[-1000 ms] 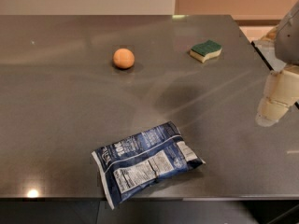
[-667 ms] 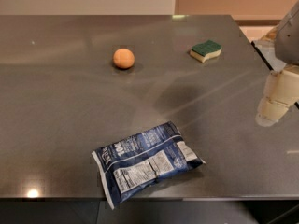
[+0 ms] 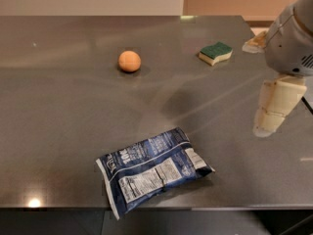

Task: Pick blue chip bag

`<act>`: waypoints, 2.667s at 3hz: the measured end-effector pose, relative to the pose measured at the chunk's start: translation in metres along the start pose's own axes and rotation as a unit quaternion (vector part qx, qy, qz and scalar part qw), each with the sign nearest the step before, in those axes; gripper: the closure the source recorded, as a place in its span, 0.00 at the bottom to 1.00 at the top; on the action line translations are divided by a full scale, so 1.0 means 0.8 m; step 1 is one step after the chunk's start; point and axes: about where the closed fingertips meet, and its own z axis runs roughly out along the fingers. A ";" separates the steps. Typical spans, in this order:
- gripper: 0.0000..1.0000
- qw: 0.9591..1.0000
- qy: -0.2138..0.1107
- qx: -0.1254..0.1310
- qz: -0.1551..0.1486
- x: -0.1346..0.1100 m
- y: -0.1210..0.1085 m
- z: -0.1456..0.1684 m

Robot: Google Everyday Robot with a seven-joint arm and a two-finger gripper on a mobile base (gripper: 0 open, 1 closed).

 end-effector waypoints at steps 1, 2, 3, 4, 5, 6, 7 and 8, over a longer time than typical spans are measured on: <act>0.00 0.998 -0.014 -0.016 -0.066 -0.034 0.014 0.016; 0.00 0.991 -0.038 -0.042 -0.119 -0.068 0.033 0.030; 0.00 0.983 -0.065 -0.058 -0.162 -0.097 0.055 0.043; 0.00 0.976 -0.085 -0.077 -0.186 -0.117 0.072 0.059; 0.00 0.971 -0.093 -0.091 -0.202 -0.126 0.087 0.075; 0.00 0.967 -0.080 -0.113 -0.215 -0.128 0.096 0.103; 0.00 0.963 -0.069 -0.126 -0.230 -0.130 0.102 0.129; 0.00 0.959 -0.066 -0.135 -0.242 -0.135 0.107 0.151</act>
Offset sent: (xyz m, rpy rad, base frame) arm -0.0283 0.0968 -0.0354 0.0431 0.0906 0.4269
